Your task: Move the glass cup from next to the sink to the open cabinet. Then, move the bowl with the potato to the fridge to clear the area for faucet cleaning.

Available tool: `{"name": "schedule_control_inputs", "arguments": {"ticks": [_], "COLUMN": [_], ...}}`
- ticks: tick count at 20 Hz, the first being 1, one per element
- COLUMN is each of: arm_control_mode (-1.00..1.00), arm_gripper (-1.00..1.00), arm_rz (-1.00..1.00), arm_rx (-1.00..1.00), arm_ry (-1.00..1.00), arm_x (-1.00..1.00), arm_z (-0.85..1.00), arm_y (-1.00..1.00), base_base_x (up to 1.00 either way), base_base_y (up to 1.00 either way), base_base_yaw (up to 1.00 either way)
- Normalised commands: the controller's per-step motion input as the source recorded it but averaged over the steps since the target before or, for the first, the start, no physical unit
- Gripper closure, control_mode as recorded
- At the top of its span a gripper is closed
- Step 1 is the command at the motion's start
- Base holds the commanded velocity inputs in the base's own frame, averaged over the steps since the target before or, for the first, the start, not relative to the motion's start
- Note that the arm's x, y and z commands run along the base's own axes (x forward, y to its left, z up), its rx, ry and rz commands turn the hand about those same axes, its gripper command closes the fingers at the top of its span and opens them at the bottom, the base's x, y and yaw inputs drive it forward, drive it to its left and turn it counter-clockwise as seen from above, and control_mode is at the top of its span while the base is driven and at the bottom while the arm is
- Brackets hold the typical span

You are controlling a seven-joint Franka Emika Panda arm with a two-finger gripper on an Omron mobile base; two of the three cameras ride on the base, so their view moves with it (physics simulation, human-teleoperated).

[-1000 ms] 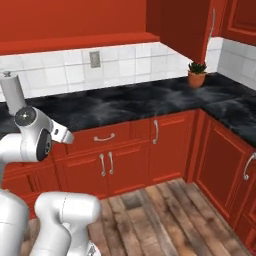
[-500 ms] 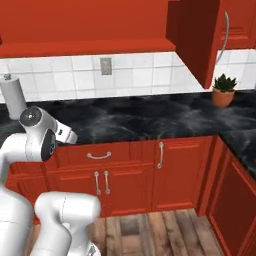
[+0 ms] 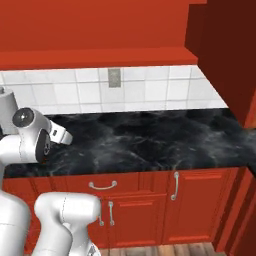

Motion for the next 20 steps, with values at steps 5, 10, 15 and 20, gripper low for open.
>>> {"name": "schedule_control_inputs", "arguments": {"ticks": [5,10,15,20], "arm_control_mode": [1.00,1.00,-1.00,-1.00], "arm_gripper": [1.00,1.00,1.00,1.00], "arm_rz": [0.00,0.00,-0.01,0.00], "arm_rx": [0.00,0.00,0.07,0.16], "arm_ry": [0.00,0.00,0.00,-0.13], "arm_x": [0.00,0.00,0.01,-0.16], "arm_z": [0.00,0.00,0.38,0.93], "arm_y": [0.00,0.00,-0.22,-0.36], "base_base_x": [0.85,0.54,0.08,0.00], "base_base_y": [0.00,0.00,0.00,0.00], "base_base_yaw": [0.00,0.00,0.00,0.00]}}
